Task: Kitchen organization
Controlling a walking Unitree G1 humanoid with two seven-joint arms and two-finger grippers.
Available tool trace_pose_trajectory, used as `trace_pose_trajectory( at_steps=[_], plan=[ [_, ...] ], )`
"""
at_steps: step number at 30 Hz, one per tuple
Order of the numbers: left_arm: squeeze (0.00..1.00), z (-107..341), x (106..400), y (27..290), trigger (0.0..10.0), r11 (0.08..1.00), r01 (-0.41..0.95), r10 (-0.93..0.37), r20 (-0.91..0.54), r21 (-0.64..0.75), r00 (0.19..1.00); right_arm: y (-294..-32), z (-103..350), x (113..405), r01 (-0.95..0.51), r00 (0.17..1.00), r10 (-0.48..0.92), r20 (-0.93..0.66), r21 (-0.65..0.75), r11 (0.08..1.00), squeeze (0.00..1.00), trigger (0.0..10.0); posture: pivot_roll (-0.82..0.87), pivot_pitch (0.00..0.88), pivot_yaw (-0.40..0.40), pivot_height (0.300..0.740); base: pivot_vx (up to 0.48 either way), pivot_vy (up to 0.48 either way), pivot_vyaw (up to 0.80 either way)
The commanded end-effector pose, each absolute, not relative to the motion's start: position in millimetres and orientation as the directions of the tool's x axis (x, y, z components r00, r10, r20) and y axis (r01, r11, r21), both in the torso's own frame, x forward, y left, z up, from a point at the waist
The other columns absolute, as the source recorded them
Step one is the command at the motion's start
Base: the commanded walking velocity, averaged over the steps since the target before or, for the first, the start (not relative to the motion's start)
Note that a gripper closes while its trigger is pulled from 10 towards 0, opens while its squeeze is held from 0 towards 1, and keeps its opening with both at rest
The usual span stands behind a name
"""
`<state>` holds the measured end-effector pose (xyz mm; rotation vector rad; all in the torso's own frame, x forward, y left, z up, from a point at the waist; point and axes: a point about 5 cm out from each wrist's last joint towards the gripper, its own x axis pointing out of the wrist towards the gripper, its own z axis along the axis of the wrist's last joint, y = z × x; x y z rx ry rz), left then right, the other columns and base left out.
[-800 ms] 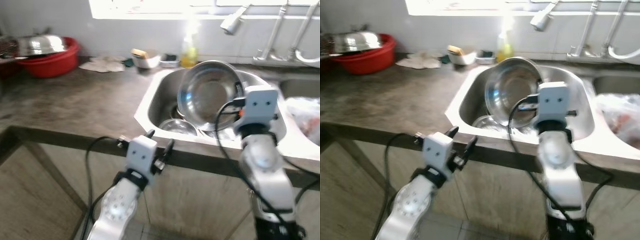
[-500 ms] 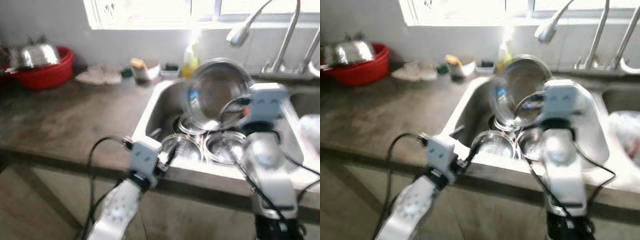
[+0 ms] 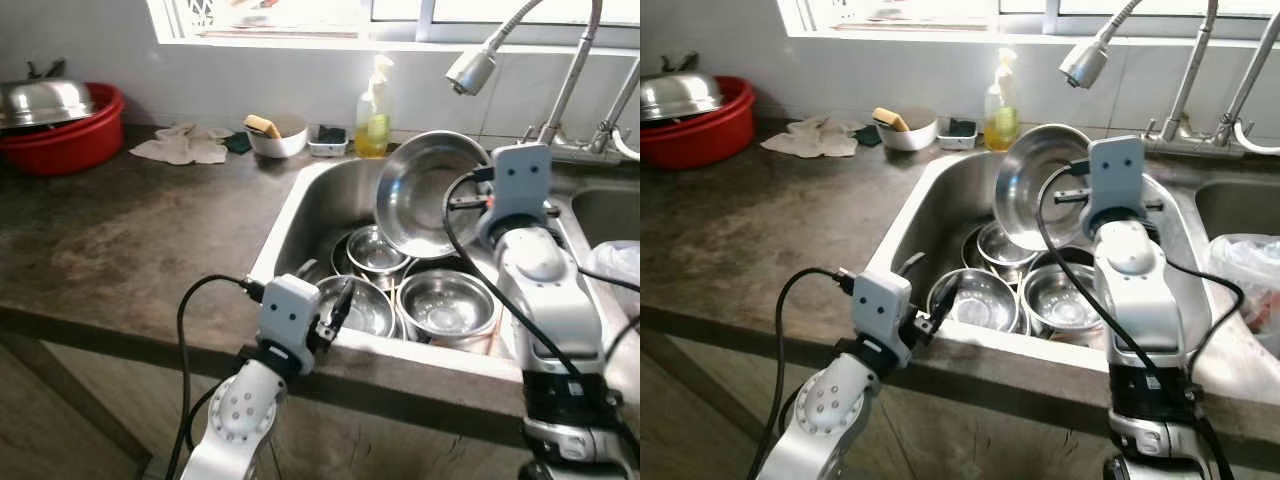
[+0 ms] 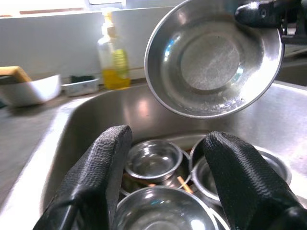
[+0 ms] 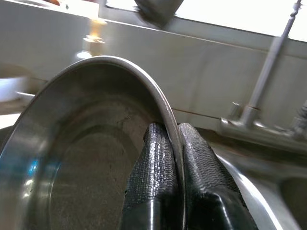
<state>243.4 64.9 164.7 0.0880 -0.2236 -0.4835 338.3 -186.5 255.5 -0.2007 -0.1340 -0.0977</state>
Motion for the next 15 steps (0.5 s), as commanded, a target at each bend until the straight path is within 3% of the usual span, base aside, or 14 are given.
trace_pose_trajectory(
  at_steps=[1, 15],
  plan=[
    [0.00, 165.9, 241.8, 63.9, 10.0, 0.879, 0.458, -0.477, 0.193, 0.134, 0.858, -185.7, 251.8, 345.4, 0.078, 0.994, -0.064, 0.084, -0.176, 0.981, 0.00, 10.0, 0.17, 0.084, -0.007, 0.740, 0.000, 0.000, 0.00],
    [0.00, 163.3, 237.2, 69.6, 10.0, 0.887, 0.438, -0.459, 0.179, 0.142, 0.870, -189.2, 215.0, 375.7, 0.032, 0.972, -0.053, -0.229, -0.095, 0.995, 0.00, 10.0, 0.19, 0.107, -0.023, 0.740, 0.000, 0.000, 0.00]
  ],
)
